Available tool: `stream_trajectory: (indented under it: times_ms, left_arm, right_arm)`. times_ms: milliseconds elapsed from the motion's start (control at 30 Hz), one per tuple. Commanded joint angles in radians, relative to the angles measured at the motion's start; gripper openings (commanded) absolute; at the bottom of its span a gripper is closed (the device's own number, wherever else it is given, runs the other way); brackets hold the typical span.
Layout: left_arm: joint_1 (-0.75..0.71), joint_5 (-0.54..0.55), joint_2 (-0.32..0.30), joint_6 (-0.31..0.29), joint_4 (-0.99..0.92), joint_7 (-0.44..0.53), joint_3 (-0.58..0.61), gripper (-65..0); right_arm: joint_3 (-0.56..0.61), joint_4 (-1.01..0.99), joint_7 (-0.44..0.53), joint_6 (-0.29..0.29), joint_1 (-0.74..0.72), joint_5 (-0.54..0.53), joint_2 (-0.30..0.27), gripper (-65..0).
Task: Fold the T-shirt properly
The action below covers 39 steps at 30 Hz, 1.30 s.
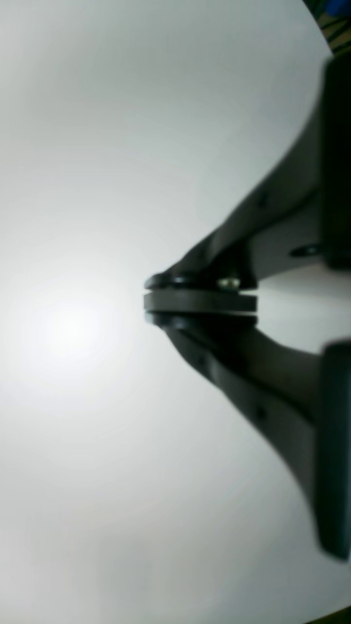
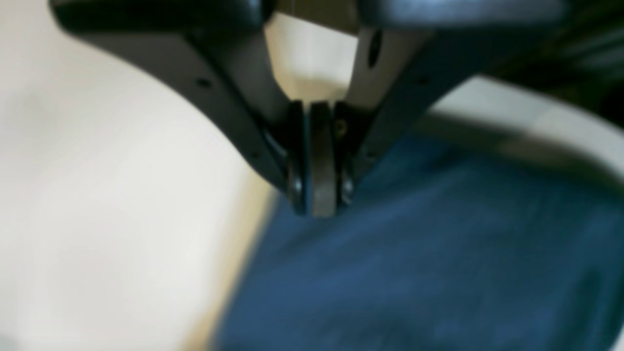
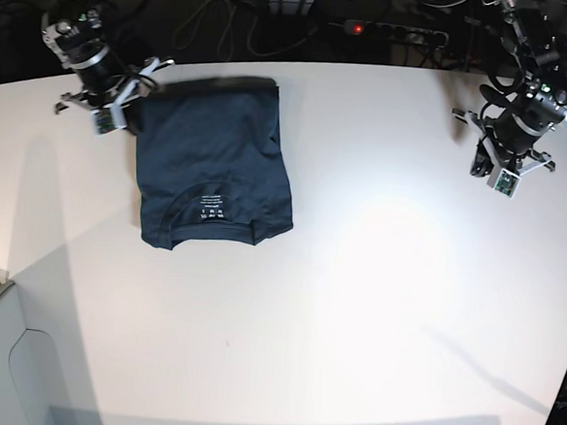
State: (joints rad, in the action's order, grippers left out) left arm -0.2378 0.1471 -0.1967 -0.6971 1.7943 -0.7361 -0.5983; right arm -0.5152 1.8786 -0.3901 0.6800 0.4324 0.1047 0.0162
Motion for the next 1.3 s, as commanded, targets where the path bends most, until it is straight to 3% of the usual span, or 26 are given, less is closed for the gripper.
stream_trajectory:
  times_ms: [0, 233, 433, 933, 1067, 1267]
  left_arm:
    - [-0.002, 0.009, -0.013, -0.001, 0.02, 0.017, -0.005, -65.0]
    - [-0.016, 0.009, -0.013, -0.001, 0.019, 0.017, -0.005, -65.0]
    - [-0.028, 0.009, -0.013, -0.001, 0.017, 0.017, -0.005, -65.0]
    - [-0.07, 0.01, -0.013, -0.001, 0.023, 0.017, -0.025, -65.0]
    - [-0.081, 0.01, 0.016, -0.001, 0.037, 0.017, -0.081, -65.0]
    - [-0.15, 0.01, 0.104, -0.001, 0.146, 0.005, -0.194, -65.0]
  right_arm:
    - [-0.023, 0.029, 0.021, 0.018, -0.007, -0.033, -0.009, -65.0]
    - [-0.089, -0.101, 0.016, 0.018, -0.062, -0.046, -0.032, -65.0]
    - [-0.07, -0.204, 0.023, 0.018, -0.063, -0.046, -0.042, -65.0]
    - [0.011, -0.205, 0.023, 0.018, -0.022, -0.047, -0.038, -65.0]
    - [-0.036, -0.153, 0.024, 0.018, 0.003, -0.049, -0.035, -65.0]
    - [-0.162, 0.011, 0.0, 0.018, 0.108, -0.049, 0.021, -65.0]
